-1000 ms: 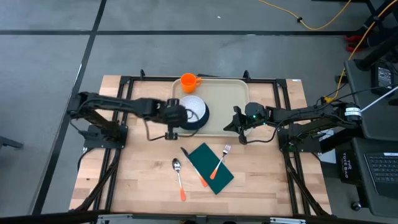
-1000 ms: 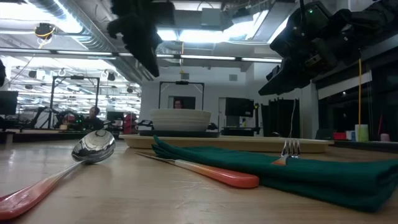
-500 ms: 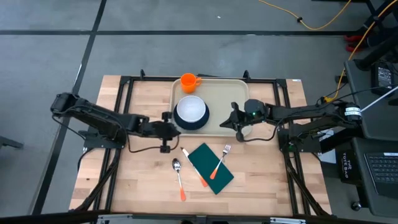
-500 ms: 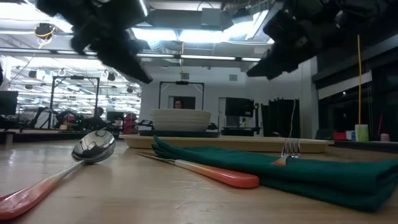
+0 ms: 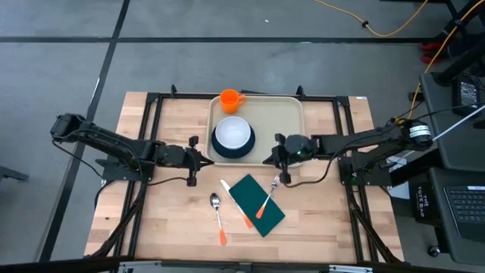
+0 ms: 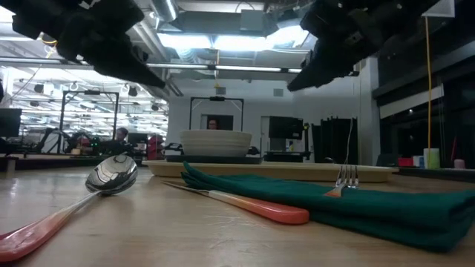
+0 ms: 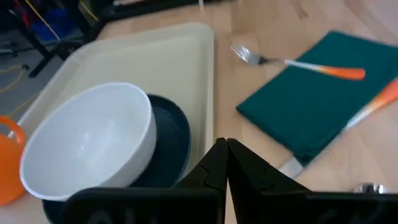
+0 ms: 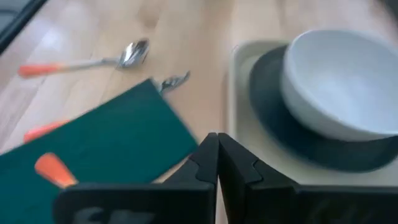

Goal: Set up tray
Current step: Put the dark green napkin on the gray tray

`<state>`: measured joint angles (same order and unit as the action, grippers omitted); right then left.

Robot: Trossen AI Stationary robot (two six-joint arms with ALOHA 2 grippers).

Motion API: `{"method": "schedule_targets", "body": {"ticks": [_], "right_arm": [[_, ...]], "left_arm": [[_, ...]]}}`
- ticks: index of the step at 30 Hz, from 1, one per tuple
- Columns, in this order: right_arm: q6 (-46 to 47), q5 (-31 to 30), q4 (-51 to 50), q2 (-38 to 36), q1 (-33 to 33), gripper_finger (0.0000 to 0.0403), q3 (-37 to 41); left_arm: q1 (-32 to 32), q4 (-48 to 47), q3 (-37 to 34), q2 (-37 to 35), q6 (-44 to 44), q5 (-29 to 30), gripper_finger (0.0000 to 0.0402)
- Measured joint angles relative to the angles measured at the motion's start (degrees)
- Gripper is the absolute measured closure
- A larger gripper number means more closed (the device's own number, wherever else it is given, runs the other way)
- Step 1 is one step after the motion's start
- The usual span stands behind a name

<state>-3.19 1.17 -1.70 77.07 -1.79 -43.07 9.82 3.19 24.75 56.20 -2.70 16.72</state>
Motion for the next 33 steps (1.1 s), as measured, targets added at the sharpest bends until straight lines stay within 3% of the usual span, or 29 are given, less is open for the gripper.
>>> {"method": "schedule_targets", "body": {"ticks": [6, 14, 24, 29, 33], "right_arm": [[1.03, -0.07, -7.79, 5.20, -3.06, 0.0398, -3.85], [9.28, -0.08, -9.05, 11.08, -7.79, 0.0399, -4.61], [20.80, -0.11, -14.71, 11.74, -12.55, 0.0401, -4.66], [28.33, -0.32, -29.99, 11.73, -14.83, 0.0401, -10.24], [23.79, -2.58, -34.31, 11.70, -17.47, 0.0401, -13.60]], "left_arm": [[0.00, 3.03, 0.00, -0.02, 1.54, 0.56, 0.0397], [0.00, 3.09, 0.00, -0.02, 7.35, 0.56, 0.0400], [0.00, 3.07, 0.00, 0.00, 7.96, 0.58, 0.0397], [0.00, 3.07, 0.00, 0.03, 7.96, 0.67, 0.0400], [0.00, 3.07, 0.00, 0.03, 7.01, 1.80, 0.0396]]}}
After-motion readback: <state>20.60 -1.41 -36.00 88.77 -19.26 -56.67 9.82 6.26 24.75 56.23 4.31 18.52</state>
